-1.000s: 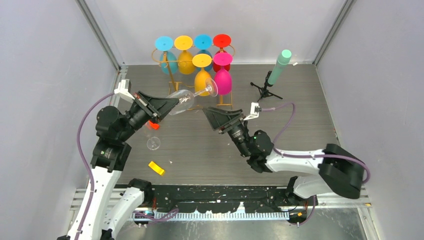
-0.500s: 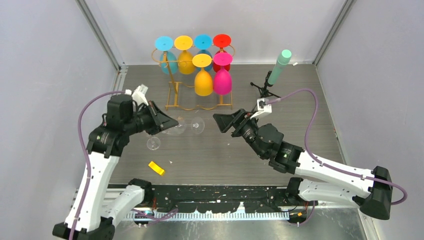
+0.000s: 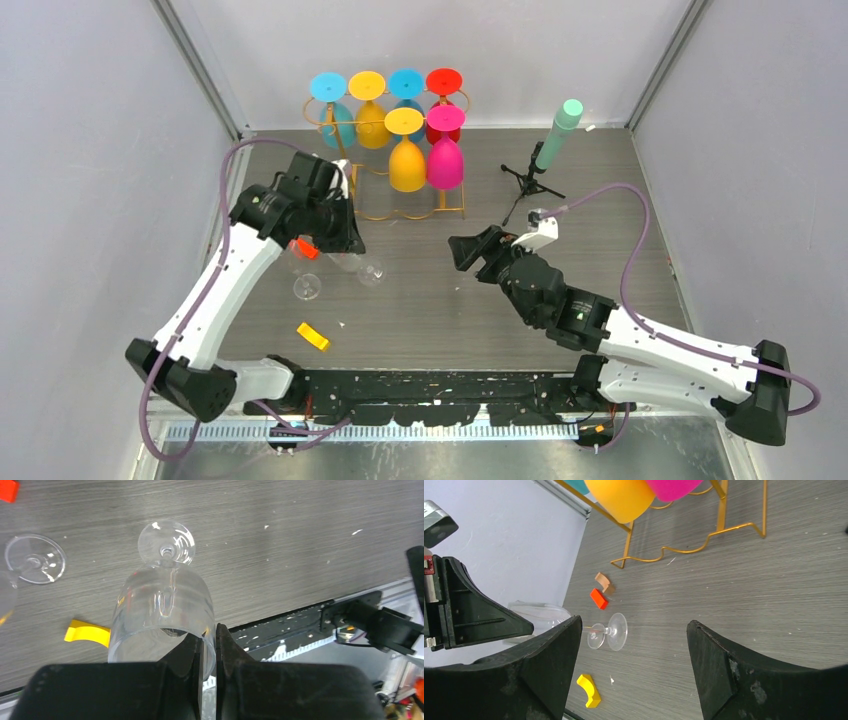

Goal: Take the wine glass off the wine glass rack

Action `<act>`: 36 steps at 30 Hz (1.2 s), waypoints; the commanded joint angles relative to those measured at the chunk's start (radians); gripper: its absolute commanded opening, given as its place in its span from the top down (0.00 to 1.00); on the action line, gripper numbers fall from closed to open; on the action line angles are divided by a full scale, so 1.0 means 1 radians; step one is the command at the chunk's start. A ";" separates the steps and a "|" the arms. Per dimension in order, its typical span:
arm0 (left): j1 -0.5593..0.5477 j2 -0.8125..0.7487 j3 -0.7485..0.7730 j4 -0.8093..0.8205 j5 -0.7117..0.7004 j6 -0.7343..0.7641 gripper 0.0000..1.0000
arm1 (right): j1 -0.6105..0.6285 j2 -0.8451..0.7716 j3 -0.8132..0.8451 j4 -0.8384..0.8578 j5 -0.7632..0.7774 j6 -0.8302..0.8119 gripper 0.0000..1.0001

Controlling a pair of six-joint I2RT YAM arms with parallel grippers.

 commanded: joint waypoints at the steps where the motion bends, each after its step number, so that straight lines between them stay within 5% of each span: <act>1: -0.025 0.044 0.090 -0.054 -0.086 0.093 1.00 | 0.003 -0.049 0.004 -0.036 0.109 -0.015 0.18; 17: -0.039 0.133 -0.066 0.030 -0.226 0.147 1.00 | 0.002 -0.052 0.013 -0.054 0.130 -0.035 0.18; 36: 0.004 0.131 -0.166 0.092 -0.184 0.181 1.00 | 0.002 0.007 0.038 -0.063 0.099 -0.010 0.18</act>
